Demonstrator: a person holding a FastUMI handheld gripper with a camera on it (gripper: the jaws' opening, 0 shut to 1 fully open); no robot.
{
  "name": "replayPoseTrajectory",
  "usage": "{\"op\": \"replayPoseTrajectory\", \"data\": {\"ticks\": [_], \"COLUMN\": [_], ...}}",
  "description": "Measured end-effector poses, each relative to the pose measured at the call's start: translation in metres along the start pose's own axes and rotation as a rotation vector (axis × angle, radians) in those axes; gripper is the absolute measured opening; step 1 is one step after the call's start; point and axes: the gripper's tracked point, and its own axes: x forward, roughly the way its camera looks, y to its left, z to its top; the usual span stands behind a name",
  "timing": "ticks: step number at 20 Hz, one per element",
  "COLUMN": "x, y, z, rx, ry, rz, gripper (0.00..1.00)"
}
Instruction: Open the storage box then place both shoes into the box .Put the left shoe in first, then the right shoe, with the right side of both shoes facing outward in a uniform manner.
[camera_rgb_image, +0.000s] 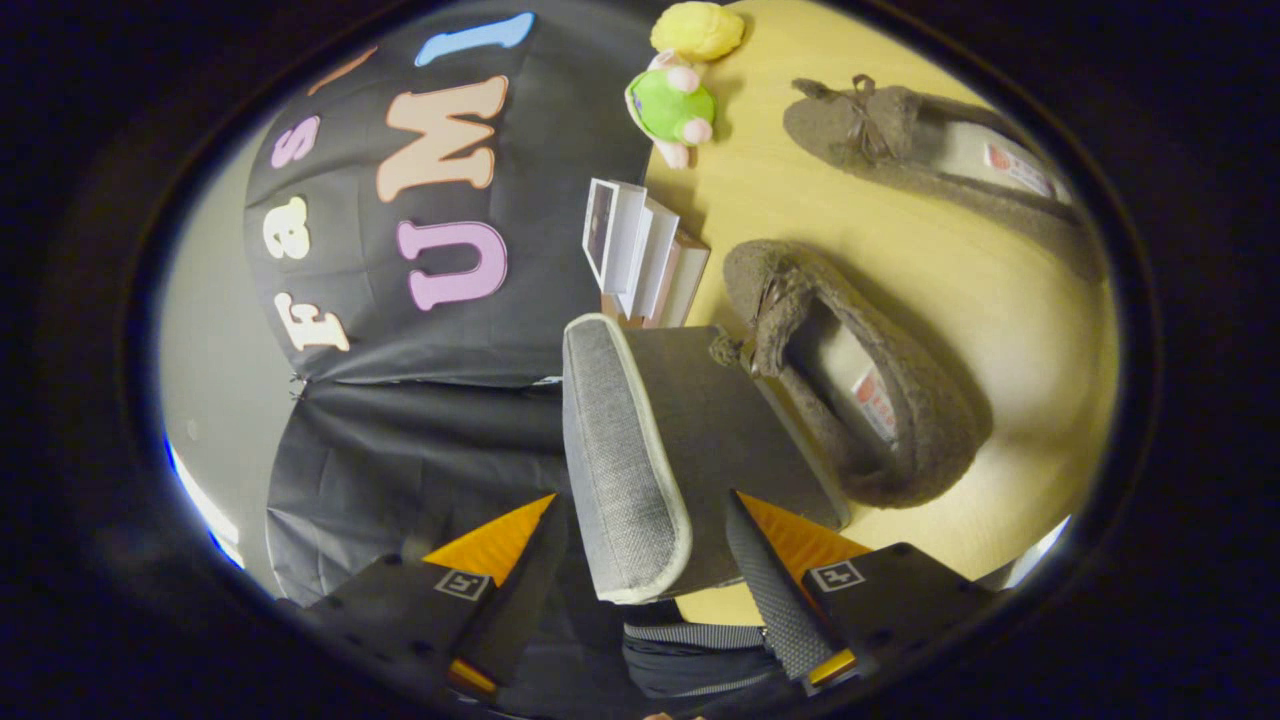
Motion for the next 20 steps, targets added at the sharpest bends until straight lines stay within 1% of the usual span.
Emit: {"op": "replayPoseTrajectory", "data": {"ticks": [2, 5, 7, 10, 11, 12, 15, 17, 20], "x": [0.006, 0.015, 0.016, 0.009, 0.006, 0.009, 0.003, -0.001, -0.004], "y": [0.005, 0.009, 0.005, 0.015, 0.020, 0.020, 0.038, 0.062, 0.110], "z": [-0.006, -0.016, -0.016, -0.014, -0.010, -0.010, -0.014, -0.017, -0.029], "rx": [0.031, 0.035, 0.004, -0.007, -0.014, -0.035, -0.125, -0.174, -0.241], "ry": [0.034, 0.070, 0.064, 0.061, 0.049, 0.034, 0.023, 0.015, 0.012], "rz": [0.029, 0.048, 0.018, 0.037, 0.050, 0.028, 0.042, 0.072, 0.134], "gripper": [0.78, 0.66, 0.57, 0.45, 0.38, 0.31, 0.11, 0.11, 0.11]}}
